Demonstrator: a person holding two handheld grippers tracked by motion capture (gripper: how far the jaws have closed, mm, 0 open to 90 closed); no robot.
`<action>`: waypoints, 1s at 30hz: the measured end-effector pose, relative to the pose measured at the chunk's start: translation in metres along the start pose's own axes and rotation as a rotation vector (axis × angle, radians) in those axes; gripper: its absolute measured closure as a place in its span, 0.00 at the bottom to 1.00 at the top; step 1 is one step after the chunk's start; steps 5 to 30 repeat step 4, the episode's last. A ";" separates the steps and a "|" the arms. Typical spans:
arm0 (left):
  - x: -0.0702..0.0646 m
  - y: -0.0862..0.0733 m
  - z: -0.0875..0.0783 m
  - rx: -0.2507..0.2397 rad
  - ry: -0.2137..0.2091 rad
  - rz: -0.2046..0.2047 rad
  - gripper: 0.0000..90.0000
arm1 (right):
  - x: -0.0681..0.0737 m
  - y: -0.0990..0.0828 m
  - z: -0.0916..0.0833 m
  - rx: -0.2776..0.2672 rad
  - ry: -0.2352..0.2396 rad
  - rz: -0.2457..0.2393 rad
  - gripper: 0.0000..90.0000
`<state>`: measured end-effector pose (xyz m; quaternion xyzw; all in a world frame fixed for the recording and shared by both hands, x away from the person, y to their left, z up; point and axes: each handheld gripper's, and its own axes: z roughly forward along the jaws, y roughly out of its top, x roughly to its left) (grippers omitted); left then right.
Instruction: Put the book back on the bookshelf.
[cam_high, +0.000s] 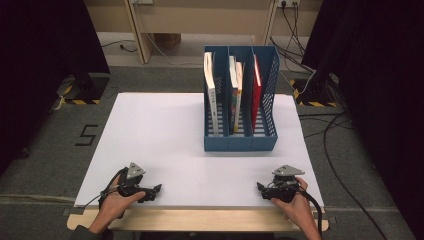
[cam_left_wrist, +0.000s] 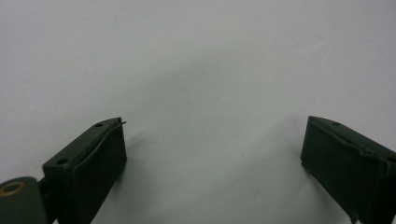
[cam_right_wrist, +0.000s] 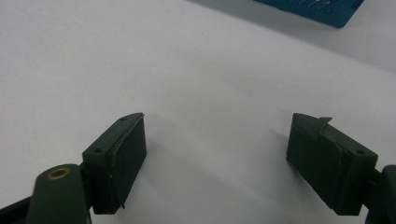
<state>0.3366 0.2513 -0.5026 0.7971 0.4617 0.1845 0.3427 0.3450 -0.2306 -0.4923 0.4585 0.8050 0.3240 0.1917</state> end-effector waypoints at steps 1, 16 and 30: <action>0.000 0.000 0.000 0.000 -0.001 -0.001 0.07 | 0.000 -0.001 0.000 -0.005 0.001 0.000 0.23; 0.000 0.000 0.000 0.000 -0.004 -0.005 0.06 | 0.000 -0.001 0.000 -0.008 0.004 0.001 0.23; 0.000 0.000 0.000 0.000 -0.004 -0.005 0.06 | 0.000 -0.001 0.000 -0.008 0.004 0.001 0.23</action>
